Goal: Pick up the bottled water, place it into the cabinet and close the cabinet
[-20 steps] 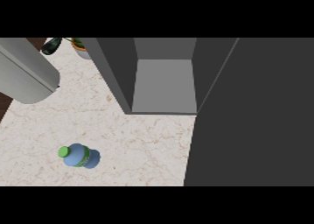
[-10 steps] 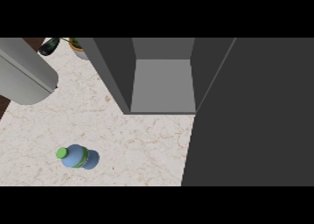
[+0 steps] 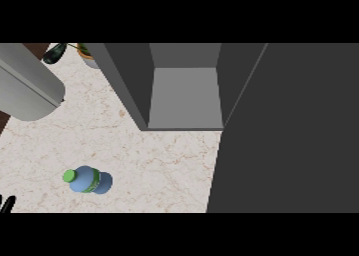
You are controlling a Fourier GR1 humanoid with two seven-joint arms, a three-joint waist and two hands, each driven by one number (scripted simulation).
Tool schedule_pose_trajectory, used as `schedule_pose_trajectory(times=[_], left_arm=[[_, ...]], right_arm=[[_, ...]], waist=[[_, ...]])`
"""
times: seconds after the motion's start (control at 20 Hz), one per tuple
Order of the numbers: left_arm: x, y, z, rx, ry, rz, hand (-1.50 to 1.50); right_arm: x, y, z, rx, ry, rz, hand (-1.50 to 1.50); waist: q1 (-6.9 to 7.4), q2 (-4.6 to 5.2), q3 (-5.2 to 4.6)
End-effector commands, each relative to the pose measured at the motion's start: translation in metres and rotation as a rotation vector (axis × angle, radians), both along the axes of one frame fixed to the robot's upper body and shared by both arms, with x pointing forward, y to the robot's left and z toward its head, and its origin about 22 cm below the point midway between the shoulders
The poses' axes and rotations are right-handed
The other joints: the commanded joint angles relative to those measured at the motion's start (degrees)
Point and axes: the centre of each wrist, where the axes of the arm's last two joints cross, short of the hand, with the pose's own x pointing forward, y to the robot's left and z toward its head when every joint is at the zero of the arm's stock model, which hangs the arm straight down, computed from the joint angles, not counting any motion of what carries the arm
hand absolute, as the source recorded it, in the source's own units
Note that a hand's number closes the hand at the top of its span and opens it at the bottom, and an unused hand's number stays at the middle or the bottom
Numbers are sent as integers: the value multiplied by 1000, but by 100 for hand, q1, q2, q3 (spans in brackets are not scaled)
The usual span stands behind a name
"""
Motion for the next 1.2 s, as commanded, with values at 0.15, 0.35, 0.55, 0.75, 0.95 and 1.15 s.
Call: schedule_pose_trajectory(times=[0.15, 0.35, 0.55, 0.75, 0.95, 1.15], left_arm=[[16, 22, -46, 4, 69, 37, -150], [31, 18, -69, 15, 127, 5, -150], [49, 25, -93, -15, 153, 24, -150], [40, 27, -119, -12, 165, 16, -150], [59, 30, -135, -26, 178, 8, -150], [77, 19, -161, -54, 160, -12, -150]], right_arm=[[-22, 2, 23, -23, -49, -83, -150], [0, -12, 17, -51, -59, -57, -150], [-14, -8, 11, -46, -65, -74, -150], [-21, -3, 16, -59, -49, -64, -150], [-16, 0, 24, -41, -66, -85, -150], [-18, 2, 18, -49, -60, -67, -150]], waist=[[-7, -11, -8], [32, 12, 2], [-18, 1, 2], [-5, -5, 0], [-2, 0, -2], [-26, 0, -3]])
